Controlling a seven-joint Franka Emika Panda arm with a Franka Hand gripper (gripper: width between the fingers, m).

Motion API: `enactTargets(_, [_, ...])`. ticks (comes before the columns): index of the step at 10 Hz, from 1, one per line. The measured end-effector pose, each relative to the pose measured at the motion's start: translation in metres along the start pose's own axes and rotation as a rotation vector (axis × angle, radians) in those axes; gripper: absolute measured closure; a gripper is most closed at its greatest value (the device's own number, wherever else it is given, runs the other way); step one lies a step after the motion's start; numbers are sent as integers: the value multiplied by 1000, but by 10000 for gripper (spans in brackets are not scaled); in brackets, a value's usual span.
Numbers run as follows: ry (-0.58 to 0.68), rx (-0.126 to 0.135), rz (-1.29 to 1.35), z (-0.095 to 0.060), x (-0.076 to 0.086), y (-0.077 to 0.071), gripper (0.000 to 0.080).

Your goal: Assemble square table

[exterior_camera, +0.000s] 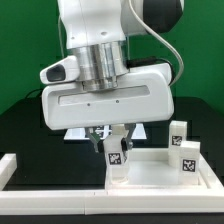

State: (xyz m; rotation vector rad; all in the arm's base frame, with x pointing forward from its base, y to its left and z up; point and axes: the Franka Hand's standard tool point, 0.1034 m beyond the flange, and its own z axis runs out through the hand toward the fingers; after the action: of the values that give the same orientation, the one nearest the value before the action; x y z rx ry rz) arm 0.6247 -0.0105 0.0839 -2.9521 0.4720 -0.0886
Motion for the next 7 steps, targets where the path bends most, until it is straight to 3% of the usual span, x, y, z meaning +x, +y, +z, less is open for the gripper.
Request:
enactTargets(3, [-1, 1, 173, 1, -1, -2, 510])
enactTargets(6, [45, 2, 678, 3, 0, -3, 509])
enactTargets(7, [62, 22, 824, 3, -1, -1, 508])
